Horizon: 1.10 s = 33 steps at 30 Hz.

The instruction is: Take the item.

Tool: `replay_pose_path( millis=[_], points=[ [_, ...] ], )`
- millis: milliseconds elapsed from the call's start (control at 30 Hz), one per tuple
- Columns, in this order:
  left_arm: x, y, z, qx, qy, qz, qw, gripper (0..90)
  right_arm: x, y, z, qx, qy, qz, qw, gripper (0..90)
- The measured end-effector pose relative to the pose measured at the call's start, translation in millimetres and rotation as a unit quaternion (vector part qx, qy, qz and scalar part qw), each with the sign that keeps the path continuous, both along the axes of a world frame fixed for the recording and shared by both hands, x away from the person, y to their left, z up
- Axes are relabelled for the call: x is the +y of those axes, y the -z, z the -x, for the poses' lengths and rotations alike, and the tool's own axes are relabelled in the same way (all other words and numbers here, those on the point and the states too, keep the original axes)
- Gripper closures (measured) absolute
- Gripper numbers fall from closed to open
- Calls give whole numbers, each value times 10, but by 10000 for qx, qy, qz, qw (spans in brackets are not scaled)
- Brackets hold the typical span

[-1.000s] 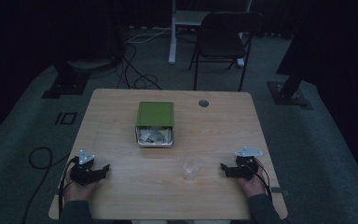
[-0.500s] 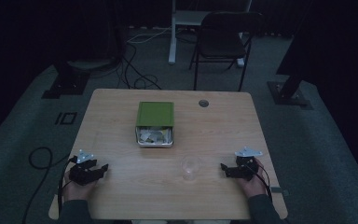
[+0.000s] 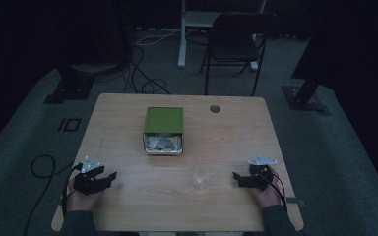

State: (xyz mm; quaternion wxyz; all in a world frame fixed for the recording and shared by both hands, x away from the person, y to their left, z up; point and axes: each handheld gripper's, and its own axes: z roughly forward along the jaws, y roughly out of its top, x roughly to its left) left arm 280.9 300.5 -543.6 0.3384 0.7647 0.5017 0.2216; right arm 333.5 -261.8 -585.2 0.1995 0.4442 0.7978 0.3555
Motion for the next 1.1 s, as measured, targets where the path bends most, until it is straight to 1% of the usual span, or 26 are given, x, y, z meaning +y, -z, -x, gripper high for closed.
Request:
replay_pose_path(
  millis=[67, 267, 300, 367, 400, 500, 633, 667, 700, 833, 867, 1000, 1100],
  points=[
    [-19, -26, 1, -3, -9, -26, 10000, 430, 0, 0, 0, -1, -3, 0, 10000, 124],
    [-67, -101, 16, -94, 69, 16, 9999, 431, -1, 1, 4, -5, 4, -2, 10000, 125],
    [-99, -136, 22, -139, 123, 16, 9998, 431, -1, 1, 4, -5, 4, -2, 10000, 124],
    [-115, -151, 24, -162, 148, 5, 9998, 431, -1, 1, 4, -4, 5, -2, 10000, 124],
    [-149, -175, 25, -197, 212, 7, 9996, 431, -1, 1, 4, -5, 3, -1, 10000, 124],
    [-212, -206, 22, -220, 313, -13, 9993, 432, -1, 1, 4, -6, 3, -2, 10000, 124],
    [-320, -265, 12, -300, 492, -2, 9983, 432, -1, 1, 5, -5, 5, -2, 10000, 125],
    [-320, -265, 12, -300, 492, -2, 9983, 432, -1, 1, 5, -5, 5, -2, 10000, 125],
    [-383, -303, 3, -339, 583, 7, 9977, 432, -2, 1, 5, -6, 3, 1, 10000, 124],
    [-488, -358, -18, -377, 727, -25, 9966, 432, -2, 0, 7, -3, 5, 2, 10000, 124],
    [-509, -368, -25, -380, 740, -49, 9965, 432, -1, 0, 7, -2, 8, -1, 10000, 125],
    [-568, -393, -52, -394, 798, -38, 9960, 434, -2, 0, 7, -3, 7, 0, 10000, 125],
    [-616, -415, -73, -405, 857, -85, 9955, 435, -2, 0, 7, -3, 6, 0, 10000, 125]
  ],
)
